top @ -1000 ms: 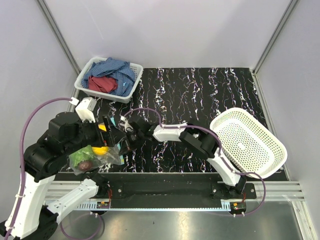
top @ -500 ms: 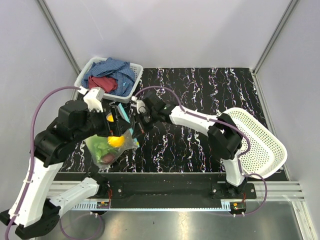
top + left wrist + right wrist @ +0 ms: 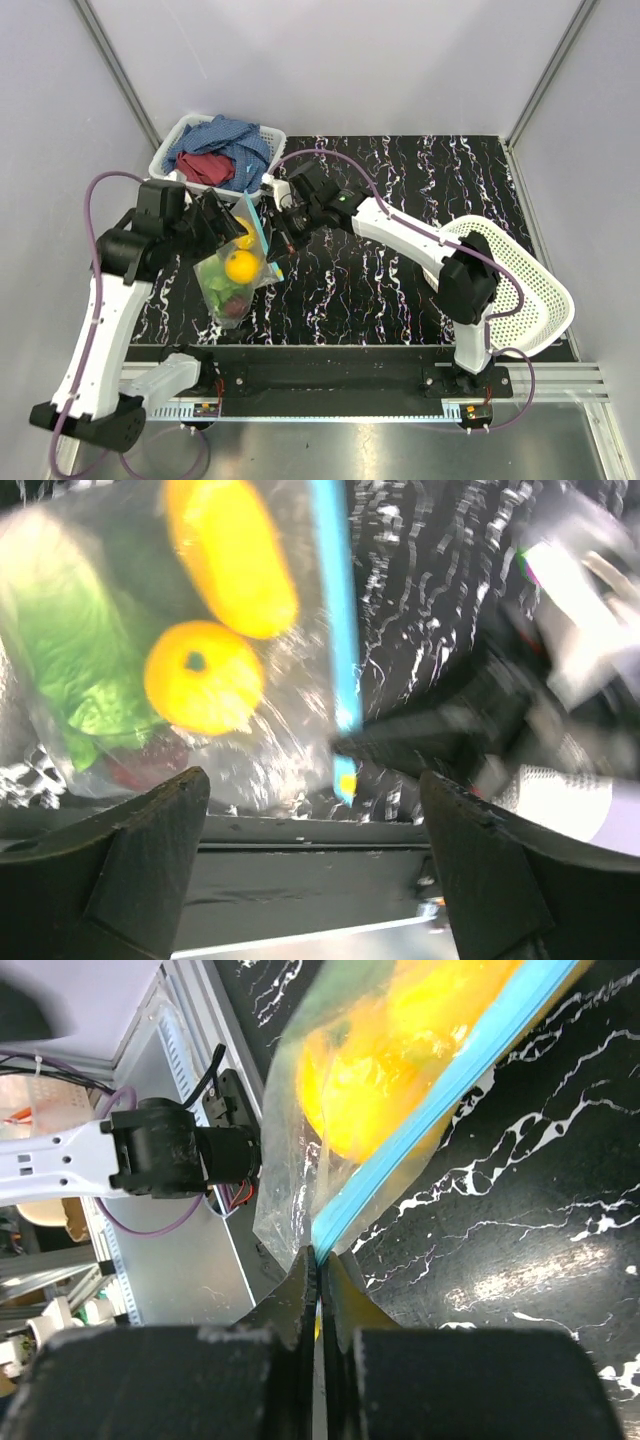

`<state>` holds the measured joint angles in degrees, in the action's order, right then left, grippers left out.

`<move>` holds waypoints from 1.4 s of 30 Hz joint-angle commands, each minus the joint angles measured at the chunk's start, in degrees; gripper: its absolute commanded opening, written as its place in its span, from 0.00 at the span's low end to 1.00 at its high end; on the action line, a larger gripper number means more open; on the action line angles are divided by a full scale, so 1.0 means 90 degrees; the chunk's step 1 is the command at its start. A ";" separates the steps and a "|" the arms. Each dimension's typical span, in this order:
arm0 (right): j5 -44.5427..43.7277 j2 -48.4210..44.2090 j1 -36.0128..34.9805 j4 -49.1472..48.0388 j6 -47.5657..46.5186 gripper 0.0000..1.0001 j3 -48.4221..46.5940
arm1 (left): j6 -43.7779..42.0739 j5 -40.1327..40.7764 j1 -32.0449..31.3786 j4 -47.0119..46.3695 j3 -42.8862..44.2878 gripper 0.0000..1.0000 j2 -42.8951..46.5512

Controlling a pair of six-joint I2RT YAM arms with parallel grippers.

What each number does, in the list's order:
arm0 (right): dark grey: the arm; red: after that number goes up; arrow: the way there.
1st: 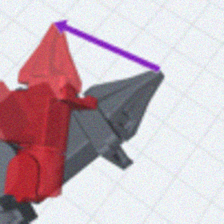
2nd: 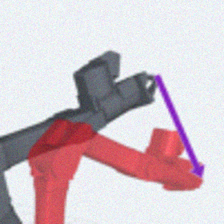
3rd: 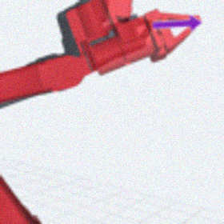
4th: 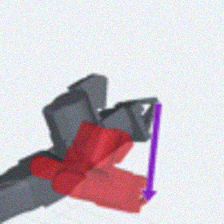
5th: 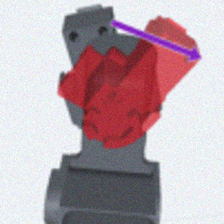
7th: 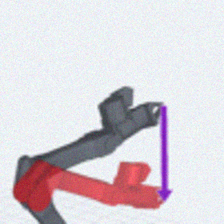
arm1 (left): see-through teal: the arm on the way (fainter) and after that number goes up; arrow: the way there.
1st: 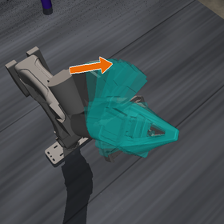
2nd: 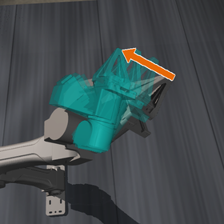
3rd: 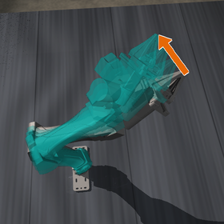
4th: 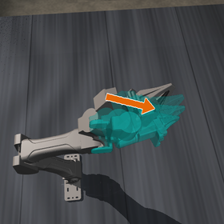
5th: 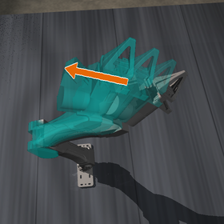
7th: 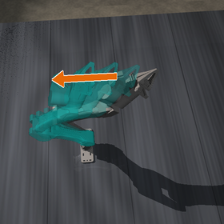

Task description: Open the zip-top bag and remove the fake food

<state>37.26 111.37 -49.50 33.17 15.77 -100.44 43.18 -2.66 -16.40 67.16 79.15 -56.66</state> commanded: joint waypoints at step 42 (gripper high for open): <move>-0.2401 0.0780 -0.1239 0.3512 -0.3042 0.02 -0.3742 | 0.1062 -0.1258 0.0368 -0.0626 0.0131 0.07 -0.1956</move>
<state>18.39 118.96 -59.68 65.08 -11.62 -131.13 54.81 -14.52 -13.21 63.72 80.25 -76.16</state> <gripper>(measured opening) 0.011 0.110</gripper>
